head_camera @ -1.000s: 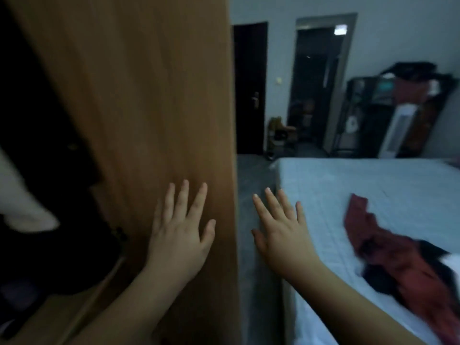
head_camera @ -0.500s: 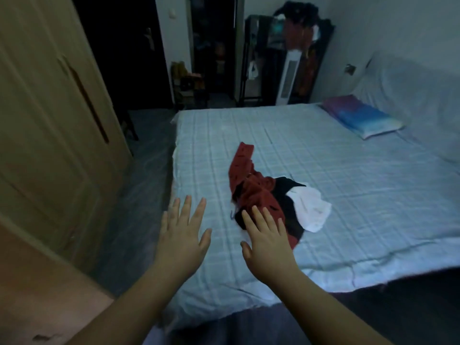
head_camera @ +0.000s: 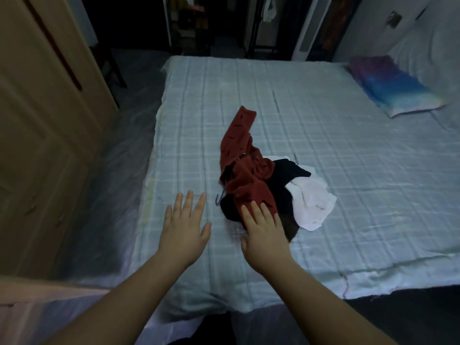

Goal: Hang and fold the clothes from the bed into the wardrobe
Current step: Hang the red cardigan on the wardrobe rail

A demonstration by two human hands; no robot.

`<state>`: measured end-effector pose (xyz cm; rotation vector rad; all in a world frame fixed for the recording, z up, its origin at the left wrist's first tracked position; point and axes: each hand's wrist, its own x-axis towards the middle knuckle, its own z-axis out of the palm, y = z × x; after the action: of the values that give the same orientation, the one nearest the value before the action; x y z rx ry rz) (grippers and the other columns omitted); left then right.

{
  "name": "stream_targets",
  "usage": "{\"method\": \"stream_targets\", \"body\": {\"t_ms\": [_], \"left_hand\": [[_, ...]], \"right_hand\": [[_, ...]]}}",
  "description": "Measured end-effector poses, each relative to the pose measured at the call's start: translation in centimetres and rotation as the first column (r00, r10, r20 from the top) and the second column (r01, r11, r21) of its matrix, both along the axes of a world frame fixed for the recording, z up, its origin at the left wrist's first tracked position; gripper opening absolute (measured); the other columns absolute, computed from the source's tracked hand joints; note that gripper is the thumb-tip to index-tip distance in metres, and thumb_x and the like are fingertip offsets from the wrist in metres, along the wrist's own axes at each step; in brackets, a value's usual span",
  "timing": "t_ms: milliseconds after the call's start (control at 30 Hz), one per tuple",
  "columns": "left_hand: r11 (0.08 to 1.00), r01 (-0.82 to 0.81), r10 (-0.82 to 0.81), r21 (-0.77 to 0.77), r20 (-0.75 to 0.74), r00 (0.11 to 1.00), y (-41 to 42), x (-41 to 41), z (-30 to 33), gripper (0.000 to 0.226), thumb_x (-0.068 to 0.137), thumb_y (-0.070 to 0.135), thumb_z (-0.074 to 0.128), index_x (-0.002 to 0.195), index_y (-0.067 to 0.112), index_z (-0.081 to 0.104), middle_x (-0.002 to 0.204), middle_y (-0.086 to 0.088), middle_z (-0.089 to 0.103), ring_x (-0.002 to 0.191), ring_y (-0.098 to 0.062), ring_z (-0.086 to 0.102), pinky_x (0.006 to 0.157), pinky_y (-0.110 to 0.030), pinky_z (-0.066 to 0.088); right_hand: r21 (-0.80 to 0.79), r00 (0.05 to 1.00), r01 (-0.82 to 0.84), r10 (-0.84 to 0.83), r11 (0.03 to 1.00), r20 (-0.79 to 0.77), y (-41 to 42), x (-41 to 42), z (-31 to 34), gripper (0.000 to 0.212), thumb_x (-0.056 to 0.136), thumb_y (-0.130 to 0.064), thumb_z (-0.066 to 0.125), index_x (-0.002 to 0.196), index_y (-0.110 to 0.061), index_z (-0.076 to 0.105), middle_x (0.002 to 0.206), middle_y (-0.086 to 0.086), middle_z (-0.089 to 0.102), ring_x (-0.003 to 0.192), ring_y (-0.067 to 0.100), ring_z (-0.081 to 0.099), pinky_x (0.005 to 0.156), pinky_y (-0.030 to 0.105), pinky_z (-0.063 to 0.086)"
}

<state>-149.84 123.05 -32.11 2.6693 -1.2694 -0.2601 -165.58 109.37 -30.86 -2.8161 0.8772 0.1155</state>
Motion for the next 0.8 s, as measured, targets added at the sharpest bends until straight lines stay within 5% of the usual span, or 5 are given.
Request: {"method": "stream_targets", "body": {"t_ms": [167, 367, 600, 800], "left_hand": [[0.996, -0.054, 0.061, 0.066, -0.108, 0.992, -5.8, 4.4, -4.3, 0.073, 0.1, 0.05, 0.034, 0.158, 0.027, -0.005, 0.166, -0.01, -0.002, 0.152, -0.031, -0.004, 0.123, -0.05, 0.007], [0.982, -0.158, 0.174, 0.099, -0.181, 0.968, -8.6, 7.6, -7.5, 0.075, 0.099, 0.046, 0.04, 0.158, 0.026, -0.001, 0.166, -0.01, 0.002, 0.152, -0.032, 0.001, 0.122, -0.05, 0.01], [0.949, -0.285, 0.314, 0.134, -0.364, 0.877, -8.4, 6.1, -11.5, 0.075, 0.099, 0.037, 0.046, 0.158, 0.027, 0.002, 0.166, -0.011, 0.002, 0.152, -0.031, -0.002, 0.122, -0.049, 0.012], [0.952, -0.269, 0.302, 0.145, -0.588, 0.751, -10.0, 3.2, -11.4, 0.067, 0.101, 0.027, 0.046, 0.158, 0.019, 0.012, 0.16, -0.013, 0.024, 0.15, -0.031, 0.012, 0.12, -0.04, 0.017]], "right_hand": [[0.099, 0.974, -0.202, 0.211, 0.974, -0.082, -4.5, 7.1, -3.7, 0.071, 0.095, -0.026, 0.048, 0.158, -0.017, 0.016, 0.166, 0.009, 0.01, 0.153, 0.028, 0.005, 0.124, 0.046, 0.008], [0.093, 0.892, -0.39, 0.401, 0.916, -0.21, -10.9, 15.4, -10.4, 0.063, 0.086, -0.016, 0.053, 0.147, -0.007, 0.04, 0.153, 0.016, 0.038, 0.145, 0.036, 0.028, 0.118, 0.045, 0.026], [-0.026, 0.81, -0.208, 0.157, 0.978, -0.565, -17.6, 17.0, -15.2, 0.041, 0.094, -0.021, 0.049, 0.134, -0.015, 0.047, 0.133, 0.007, 0.046, 0.122, 0.03, 0.043, 0.094, 0.043, 0.04], [0.168, 0.875, -0.202, 0.255, 0.965, -0.412, -19.4, 16.3, -15.5, 0.025, 0.098, -0.026, 0.048, 0.117, -0.01, 0.046, 0.118, 0.013, 0.059, 0.107, 0.036, 0.06, 0.075, 0.04, 0.043]]}}
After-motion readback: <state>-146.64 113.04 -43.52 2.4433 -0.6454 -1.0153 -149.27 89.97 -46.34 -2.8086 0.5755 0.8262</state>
